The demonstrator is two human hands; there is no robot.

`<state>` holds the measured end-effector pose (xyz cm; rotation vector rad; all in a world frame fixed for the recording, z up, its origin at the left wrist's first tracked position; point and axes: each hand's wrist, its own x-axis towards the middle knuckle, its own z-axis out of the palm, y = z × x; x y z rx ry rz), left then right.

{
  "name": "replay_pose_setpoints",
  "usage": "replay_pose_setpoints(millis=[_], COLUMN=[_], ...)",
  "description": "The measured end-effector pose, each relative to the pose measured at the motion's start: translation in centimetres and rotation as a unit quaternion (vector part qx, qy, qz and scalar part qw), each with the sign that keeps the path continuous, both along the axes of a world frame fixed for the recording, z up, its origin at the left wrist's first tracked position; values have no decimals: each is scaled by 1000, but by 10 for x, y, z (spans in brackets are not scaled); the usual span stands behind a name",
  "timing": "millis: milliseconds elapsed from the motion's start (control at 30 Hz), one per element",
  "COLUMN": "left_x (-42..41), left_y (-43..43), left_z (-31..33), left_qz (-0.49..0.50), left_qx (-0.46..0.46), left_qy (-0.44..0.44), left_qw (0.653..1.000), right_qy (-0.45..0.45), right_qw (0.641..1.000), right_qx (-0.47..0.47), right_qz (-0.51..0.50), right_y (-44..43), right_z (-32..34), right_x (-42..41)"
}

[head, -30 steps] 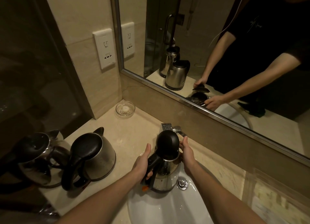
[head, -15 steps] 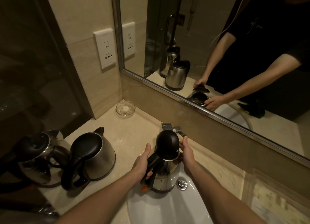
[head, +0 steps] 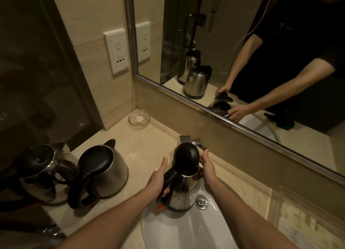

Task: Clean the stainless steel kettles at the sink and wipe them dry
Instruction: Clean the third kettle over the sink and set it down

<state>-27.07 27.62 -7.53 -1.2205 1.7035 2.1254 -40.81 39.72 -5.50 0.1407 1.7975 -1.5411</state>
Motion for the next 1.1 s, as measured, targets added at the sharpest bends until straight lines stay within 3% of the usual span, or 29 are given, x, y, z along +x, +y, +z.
replay_pose_setpoints(millis=[1100], left_x=[0], left_y=[4], left_z=[11], left_qz=[13], left_qx=[18], left_qy=[2], left_qw=[1000], right_qy=[-15], right_qw=[999], right_qx=[9], right_qz=[-28], right_y=[-3], right_z=[4], right_x=[1])
